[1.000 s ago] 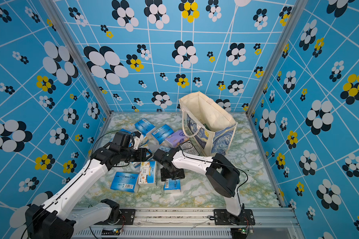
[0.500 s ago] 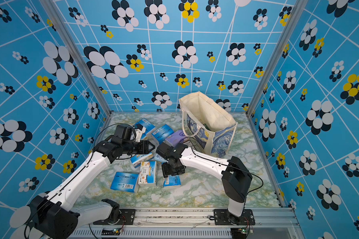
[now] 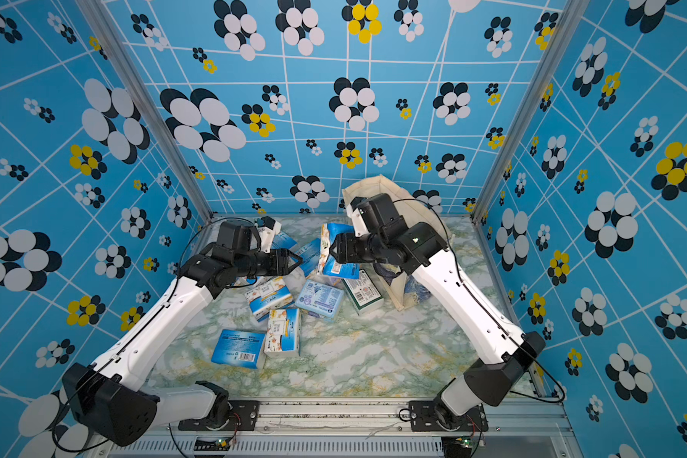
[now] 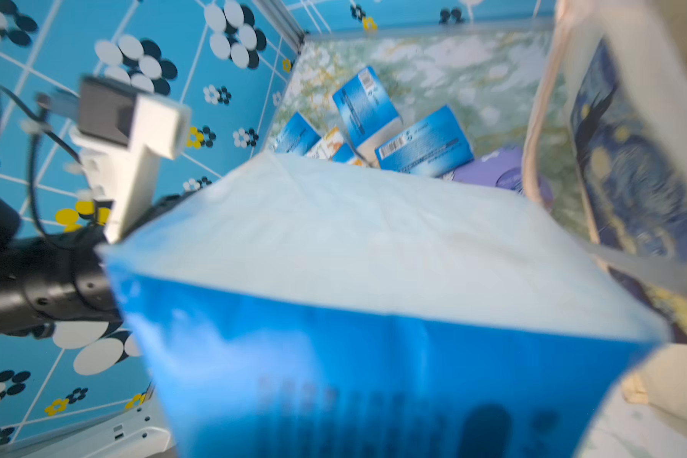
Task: Put tissues into the canvas bag
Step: Place the pack of facial tissues in the canvas bag.
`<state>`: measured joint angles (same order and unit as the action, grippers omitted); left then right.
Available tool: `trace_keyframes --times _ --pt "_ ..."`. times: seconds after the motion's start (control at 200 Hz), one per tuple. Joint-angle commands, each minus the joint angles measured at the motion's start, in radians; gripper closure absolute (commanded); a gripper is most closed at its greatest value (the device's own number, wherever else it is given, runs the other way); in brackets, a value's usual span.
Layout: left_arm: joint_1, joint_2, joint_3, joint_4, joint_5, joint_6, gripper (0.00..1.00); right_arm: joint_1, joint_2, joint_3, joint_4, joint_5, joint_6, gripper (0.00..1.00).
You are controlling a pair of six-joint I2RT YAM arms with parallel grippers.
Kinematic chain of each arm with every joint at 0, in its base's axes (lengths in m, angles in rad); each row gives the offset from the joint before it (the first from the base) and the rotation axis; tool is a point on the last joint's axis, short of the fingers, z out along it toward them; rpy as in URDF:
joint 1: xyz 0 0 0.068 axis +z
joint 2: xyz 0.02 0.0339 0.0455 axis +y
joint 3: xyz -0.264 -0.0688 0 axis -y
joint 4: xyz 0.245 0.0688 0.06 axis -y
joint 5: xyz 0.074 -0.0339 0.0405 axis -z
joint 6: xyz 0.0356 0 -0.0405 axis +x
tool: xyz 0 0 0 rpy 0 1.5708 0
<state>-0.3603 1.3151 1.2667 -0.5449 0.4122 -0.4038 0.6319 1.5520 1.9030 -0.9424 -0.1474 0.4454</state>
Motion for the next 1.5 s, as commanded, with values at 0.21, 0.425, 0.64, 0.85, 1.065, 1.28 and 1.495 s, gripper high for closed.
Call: trace_keyframes --times 0.21,0.425,0.64,0.85,1.065,1.28,1.495 --pt "-0.032 0.098 0.101 0.06 0.056 -0.052 0.41 -0.225 0.202 0.408 -0.118 0.259 -0.254 0.33" --pt "-0.074 0.173 0.165 0.089 0.061 -0.077 0.41 -0.292 0.37 0.517 -0.228 0.421 -0.351 0.32" --pt "-0.138 0.289 0.294 0.187 0.04 -0.11 0.41 -0.319 0.466 0.523 -0.248 0.428 -0.375 0.3" --pt "-0.198 0.414 0.408 0.31 -0.009 -0.139 0.41 -0.321 0.557 0.623 -0.34 0.363 -0.382 0.25" --pt "-0.223 0.569 0.532 0.324 0.002 -0.162 0.4 -0.347 0.51 0.649 -0.347 0.229 -0.369 0.09" --pt "-0.253 0.691 0.66 0.275 -0.016 -0.14 0.39 -0.433 0.442 0.629 -0.307 0.175 -0.322 0.05" --pt "-0.269 0.754 0.741 0.22 -0.041 -0.113 0.41 -0.506 0.383 0.511 -0.247 0.288 -0.317 0.05"
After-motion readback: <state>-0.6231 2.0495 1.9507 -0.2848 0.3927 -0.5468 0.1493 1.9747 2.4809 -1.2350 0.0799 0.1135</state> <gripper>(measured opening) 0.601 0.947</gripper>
